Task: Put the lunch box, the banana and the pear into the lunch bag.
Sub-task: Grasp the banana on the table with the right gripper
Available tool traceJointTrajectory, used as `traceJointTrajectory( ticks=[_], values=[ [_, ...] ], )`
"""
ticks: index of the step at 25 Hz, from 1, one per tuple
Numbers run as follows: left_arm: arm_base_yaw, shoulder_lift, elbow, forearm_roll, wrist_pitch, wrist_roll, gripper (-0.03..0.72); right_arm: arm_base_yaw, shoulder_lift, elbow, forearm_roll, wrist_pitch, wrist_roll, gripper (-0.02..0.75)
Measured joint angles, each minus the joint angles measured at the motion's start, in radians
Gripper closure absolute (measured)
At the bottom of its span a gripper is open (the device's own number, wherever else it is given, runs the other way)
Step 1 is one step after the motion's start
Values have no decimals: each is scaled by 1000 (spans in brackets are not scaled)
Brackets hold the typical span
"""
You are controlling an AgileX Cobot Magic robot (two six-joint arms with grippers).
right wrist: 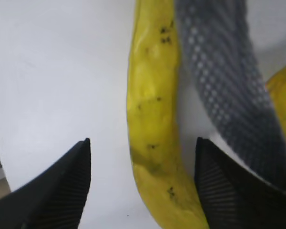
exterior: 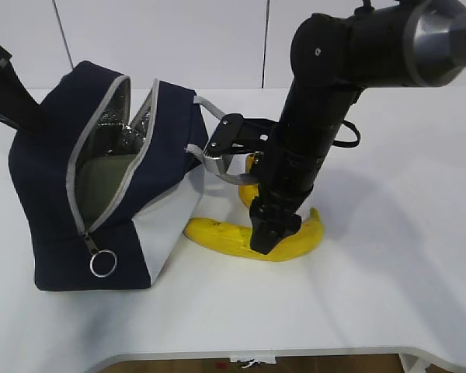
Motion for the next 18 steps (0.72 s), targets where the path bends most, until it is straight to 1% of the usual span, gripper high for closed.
traceJointTrajectory(
  ticks=[12, 18],
  values=[
    [0, 0, 0, 0, 0, 0, 672, 0, 56, 0, -1, -10, -8, 232],
    [0, 0, 0, 0, 0, 0, 672, 0, 69, 0, -2, -16, -11, 279]
  ],
)
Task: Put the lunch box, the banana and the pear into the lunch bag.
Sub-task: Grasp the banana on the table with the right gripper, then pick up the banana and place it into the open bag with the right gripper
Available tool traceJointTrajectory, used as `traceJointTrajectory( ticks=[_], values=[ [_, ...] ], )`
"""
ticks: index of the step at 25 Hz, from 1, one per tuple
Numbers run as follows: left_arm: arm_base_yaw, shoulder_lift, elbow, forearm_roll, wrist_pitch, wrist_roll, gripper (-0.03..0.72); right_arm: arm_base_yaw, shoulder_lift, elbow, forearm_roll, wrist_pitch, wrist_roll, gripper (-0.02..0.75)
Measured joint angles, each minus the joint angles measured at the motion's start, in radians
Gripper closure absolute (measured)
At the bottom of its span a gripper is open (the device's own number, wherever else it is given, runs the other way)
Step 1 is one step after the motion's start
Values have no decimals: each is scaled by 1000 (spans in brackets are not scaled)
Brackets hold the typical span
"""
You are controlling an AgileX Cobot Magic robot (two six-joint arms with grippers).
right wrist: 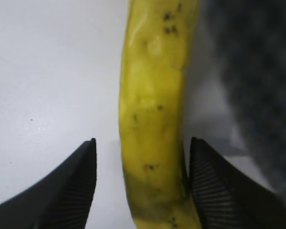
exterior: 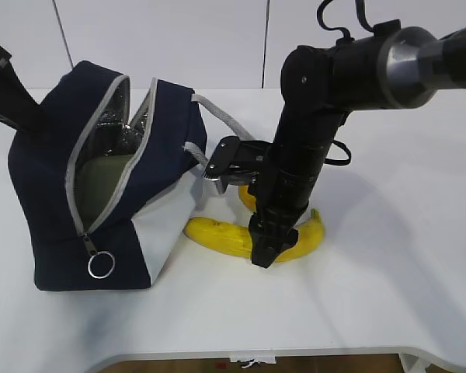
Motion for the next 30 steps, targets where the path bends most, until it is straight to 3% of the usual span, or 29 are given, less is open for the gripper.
traceJointTrajectory(
  ticks=[9, 16, 30],
  values=[
    [0, 0, 0, 0, 0, 0, 672, 0, 0, 0, -8, 83, 0, 463],
    [0, 0, 0, 0, 0, 0, 672, 0, 0, -17, -12, 137, 17, 466],
    [0, 0, 0, 0, 0, 0, 672, 0, -64, -3, 3, 146, 351, 466]
  ],
)
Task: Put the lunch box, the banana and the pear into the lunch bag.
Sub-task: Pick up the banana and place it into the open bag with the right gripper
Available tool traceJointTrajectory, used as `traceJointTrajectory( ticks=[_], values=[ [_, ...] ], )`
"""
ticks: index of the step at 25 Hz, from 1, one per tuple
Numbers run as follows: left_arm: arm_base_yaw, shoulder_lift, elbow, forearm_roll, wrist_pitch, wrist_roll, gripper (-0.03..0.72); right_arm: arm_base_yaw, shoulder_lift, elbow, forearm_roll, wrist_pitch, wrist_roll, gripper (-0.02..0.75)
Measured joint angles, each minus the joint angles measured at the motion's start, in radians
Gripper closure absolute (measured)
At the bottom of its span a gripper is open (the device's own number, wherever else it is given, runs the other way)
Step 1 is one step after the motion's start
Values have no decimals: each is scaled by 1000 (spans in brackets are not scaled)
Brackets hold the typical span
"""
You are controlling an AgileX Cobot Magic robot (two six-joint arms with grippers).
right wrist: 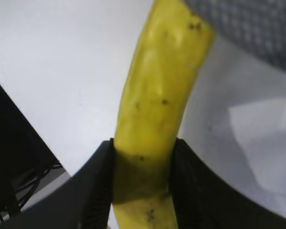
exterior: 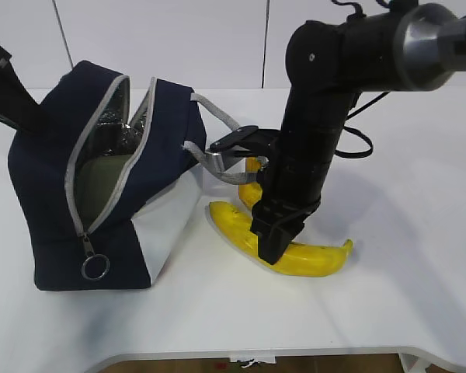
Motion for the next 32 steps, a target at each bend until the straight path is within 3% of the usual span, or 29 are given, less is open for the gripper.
traceJointTrajectory(
  ticks=[12, 19, 26, 32],
  values=[
    [0, 0, 0, 0, 0, 0, 672, 21, -265, 223, -2, 9, 132, 466],
    [0, 0, 0, 0, 0, 0, 672, 21, -440, 234, 39, 19, 195, 466],
    [0, 0, 0, -16, 0, 0, 672, 21, -460, 135, 266, 10, 197, 466],
    [0, 0, 0, -75, 0, 0, 672, 21, -456, 112, 554, -278, 199, 466]
  ],
)
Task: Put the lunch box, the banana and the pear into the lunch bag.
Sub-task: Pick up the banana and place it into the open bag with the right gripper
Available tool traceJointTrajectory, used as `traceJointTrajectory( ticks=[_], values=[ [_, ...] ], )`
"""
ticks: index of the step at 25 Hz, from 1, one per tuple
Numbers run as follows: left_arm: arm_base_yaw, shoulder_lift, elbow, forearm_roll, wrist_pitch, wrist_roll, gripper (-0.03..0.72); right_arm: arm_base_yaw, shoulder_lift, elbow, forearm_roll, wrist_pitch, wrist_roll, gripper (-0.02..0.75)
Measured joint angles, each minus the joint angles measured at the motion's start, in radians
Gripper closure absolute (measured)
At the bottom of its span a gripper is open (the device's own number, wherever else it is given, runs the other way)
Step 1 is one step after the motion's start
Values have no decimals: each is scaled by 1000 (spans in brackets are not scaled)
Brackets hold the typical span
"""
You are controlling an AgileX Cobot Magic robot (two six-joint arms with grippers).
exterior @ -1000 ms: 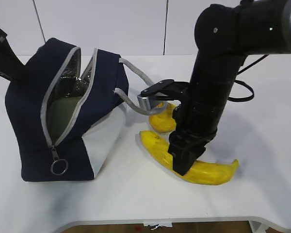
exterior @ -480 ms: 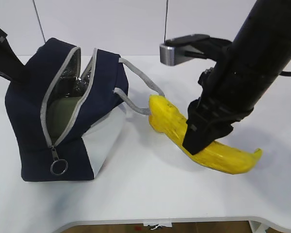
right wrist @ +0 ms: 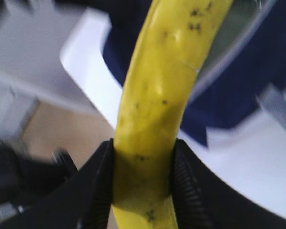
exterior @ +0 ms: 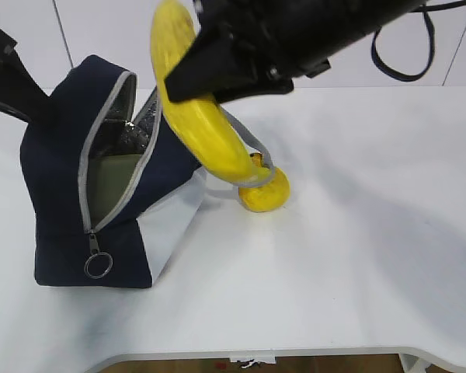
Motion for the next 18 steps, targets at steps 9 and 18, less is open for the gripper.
traceJointTrajectory(
  ticks=[9, 18],
  values=[
    [0, 0, 0, -12, 0, 0, 673, 0, 185, -1, 526, -291, -64, 466],
    [0, 0, 0, -12, 0, 0, 673, 0, 386, -1, 946, -250, -376, 466]
  ],
)
